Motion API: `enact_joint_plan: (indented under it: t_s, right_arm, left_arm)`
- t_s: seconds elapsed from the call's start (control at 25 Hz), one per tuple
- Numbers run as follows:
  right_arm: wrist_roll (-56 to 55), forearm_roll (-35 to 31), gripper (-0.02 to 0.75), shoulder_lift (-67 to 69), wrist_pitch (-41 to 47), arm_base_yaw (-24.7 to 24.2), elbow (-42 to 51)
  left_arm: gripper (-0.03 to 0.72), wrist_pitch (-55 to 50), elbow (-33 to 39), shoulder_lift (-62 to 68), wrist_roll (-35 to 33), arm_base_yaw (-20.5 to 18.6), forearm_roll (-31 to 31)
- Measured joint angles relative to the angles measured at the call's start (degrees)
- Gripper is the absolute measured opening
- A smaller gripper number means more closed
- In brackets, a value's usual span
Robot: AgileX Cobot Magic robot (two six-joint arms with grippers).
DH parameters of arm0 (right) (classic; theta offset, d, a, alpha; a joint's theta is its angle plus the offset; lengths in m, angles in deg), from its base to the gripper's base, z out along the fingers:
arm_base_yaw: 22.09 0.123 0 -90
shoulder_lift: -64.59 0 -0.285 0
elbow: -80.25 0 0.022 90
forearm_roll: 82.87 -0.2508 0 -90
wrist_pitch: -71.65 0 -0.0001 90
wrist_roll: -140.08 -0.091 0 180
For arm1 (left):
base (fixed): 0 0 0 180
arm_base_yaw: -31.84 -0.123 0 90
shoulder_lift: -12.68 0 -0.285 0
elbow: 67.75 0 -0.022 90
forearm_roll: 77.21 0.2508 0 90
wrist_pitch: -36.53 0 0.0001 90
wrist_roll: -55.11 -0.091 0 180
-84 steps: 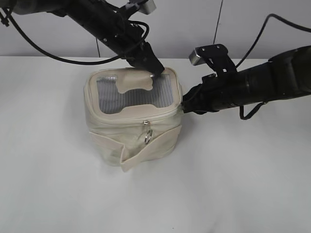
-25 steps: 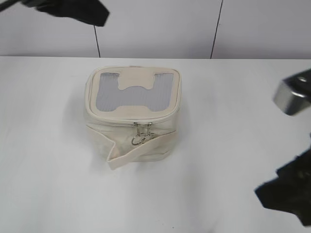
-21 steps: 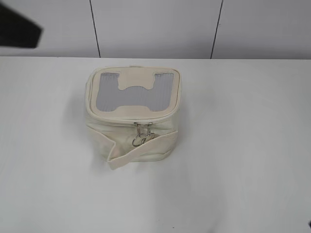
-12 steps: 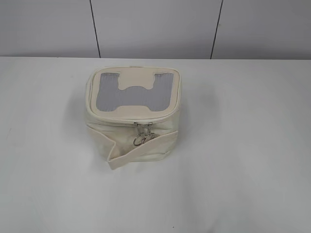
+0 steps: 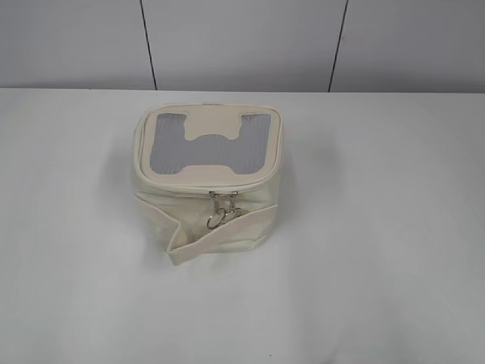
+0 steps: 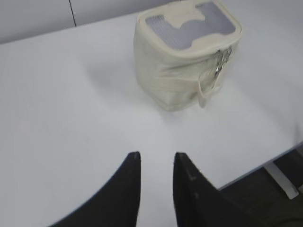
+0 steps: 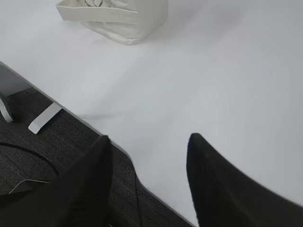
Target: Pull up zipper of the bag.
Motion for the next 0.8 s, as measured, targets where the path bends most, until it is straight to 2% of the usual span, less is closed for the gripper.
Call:
enact_joint_plan:
  t_s: [0.28, 0.64, 0.72, 0.8]
  right_arm:
    - [0.0, 0.0, 0.365, -0.38, -0.26, 0.0, 0.18]
    - [0.0, 0.0, 0.358, -0.73, -0.26, -0.08, 0.18]
    - [0.0, 0.0, 0.357, -1.47, -0.26, -1.73, 0.18]
    - [-0.05, -0.05, 0.354, -2.19, -0.37, -6.17, 0.18]
  left_arm:
    - [0.176, 3.01, 1.14, -0.72, -0.05, 0.0, -0.73]
    - [0.176, 3.03, 1.2, -0.72, -0.05, 0.0, -0.73]
    - [0.176, 3.03, 1.24, -0.72, -0.05, -0.52, -0.73]
    - [0.176, 3.03, 1.24, -0.72, -0.05, -3.25, -0.73]
